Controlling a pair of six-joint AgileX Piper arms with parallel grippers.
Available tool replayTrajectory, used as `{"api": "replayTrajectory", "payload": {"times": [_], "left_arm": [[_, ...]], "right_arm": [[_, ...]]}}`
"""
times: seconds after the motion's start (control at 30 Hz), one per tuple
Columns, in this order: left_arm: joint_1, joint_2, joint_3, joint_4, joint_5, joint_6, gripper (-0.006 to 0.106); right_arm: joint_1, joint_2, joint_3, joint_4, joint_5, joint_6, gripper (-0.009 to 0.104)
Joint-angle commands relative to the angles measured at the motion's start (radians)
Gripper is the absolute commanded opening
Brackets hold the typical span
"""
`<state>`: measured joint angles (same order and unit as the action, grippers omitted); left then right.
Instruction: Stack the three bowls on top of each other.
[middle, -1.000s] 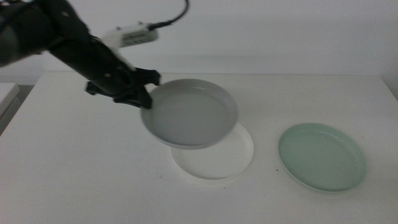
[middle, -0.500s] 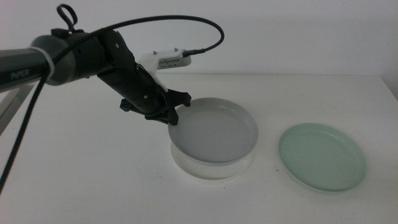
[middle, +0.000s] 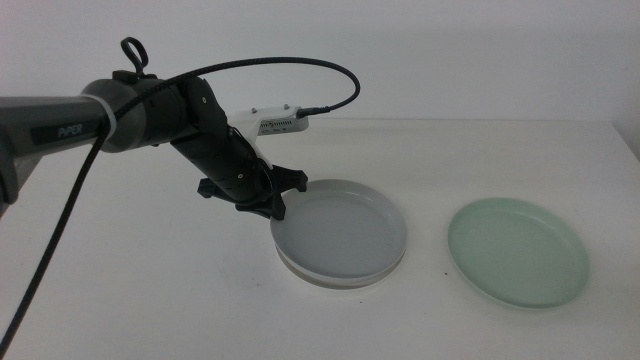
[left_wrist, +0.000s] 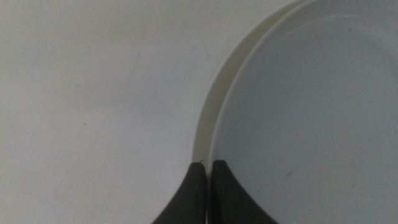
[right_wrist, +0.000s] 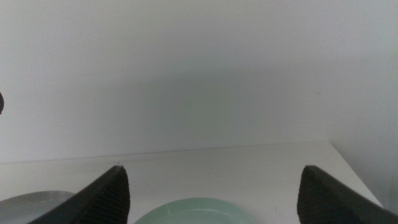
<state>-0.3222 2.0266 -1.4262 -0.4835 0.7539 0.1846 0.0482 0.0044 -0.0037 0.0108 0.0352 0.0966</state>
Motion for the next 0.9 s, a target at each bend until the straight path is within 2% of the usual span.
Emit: {"api": "replayTrajectory", "payload": {"times": [0.0, 0.2, 0.27, 0.43, 0.5, 0.63, 0.77, 0.87], "left_arm": [[-0.007, -0.005, -0.003, -0.003, -0.01, -0.006, -0.002], [-0.007, -0.005, -0.003, -0.003, 0.015, 0.036, 0.027], [-0.007, -0.009, -0.005, -0.013, 0.035, 0.036, 0.041], [-0.007, -0.053, -0.047, -0.006, 0.136, 0.036, 0.084], [-0.007, -0.081, -0.094, 0.005, 0.206, 0.033, 0.094], [-0.007, -0.183, -0.194, 0.004, 0.333, 0.087, 0.094], [-0.007, -0.339, -0.199, 0.004, 0.329, 0.168, 0.094], [-0.007, -0.493, -0.154, -0.044, 0.308, 0.262, 0.094]], "right_arm": [[0.002, -0.004, 0.004, -0.011, -0.012, -0.001, 0.093], [0.002, -0.004, 0.004, -0.011, -0.012, -0.001, 0.093], [0.002, -0.004, 0.004, -0.011, -0.012, -0.001, 0.093], [0.002, -0.004, 0.004, -0.011, -0.012, -0.001, 0.093], [0.002, -0.004, 0.004, -0.011, -0.012, -0.001, 0.093], [0.002, -0.004, 0.004, -0.011, -0.012, -0.001, 0.093], [0.002, -0.004, 0.004, -0.011, -0.012, -0.001, 0.093], [0.002, -0.004, 0.004, -0.011, -0.012, -0.001, 0.093]]}}
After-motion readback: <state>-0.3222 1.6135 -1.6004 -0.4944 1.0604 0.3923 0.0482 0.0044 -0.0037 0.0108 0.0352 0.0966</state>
